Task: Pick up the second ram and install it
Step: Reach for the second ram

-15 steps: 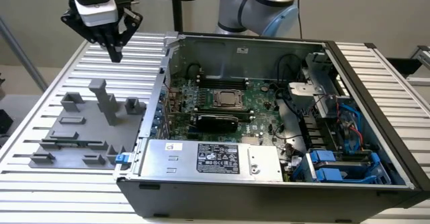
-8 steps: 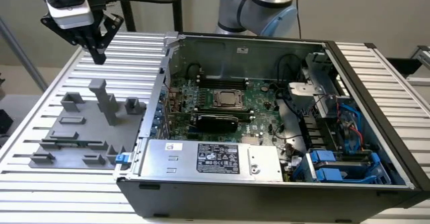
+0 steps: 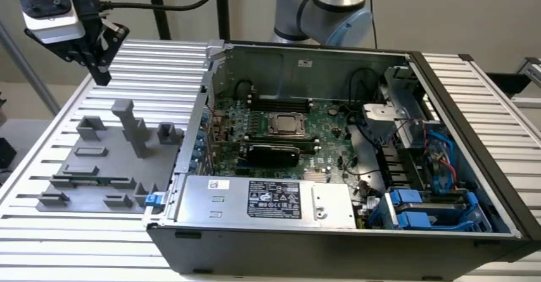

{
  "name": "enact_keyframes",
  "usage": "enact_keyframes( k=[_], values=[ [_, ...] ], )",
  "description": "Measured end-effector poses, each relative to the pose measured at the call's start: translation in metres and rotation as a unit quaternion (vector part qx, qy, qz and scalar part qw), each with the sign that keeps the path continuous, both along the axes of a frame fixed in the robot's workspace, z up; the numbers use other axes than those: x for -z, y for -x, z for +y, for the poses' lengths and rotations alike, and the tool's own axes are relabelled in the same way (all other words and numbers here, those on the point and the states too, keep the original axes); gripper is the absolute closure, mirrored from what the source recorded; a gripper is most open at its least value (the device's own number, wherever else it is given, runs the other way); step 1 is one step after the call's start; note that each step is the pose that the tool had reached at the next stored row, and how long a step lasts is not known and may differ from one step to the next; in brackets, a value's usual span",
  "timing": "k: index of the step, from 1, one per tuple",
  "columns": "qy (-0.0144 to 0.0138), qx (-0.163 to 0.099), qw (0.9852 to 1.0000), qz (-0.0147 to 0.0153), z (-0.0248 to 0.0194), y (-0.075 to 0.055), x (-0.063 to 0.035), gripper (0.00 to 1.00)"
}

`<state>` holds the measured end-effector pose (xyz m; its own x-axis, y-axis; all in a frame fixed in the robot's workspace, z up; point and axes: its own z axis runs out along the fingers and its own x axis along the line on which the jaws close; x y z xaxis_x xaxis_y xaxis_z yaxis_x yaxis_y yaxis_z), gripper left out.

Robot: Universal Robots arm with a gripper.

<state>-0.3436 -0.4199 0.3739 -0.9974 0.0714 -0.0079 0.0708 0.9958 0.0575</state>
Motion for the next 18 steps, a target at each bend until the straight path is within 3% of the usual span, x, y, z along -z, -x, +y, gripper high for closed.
enact_keyframes(
  k=[11,14,18],
  values=[
    [0.0006,0.000,1.0000,0.0001,-0.0015,0.045,0.0134,1.00],
    [0.0006,-0.001,1.0000,0.0010,-0.0062,0.046,0.0153,1.00],
    [0.0006,-0.001,1.0000,0.0030,-0.0163,0.046,0.0188,1.00]
  ],
)
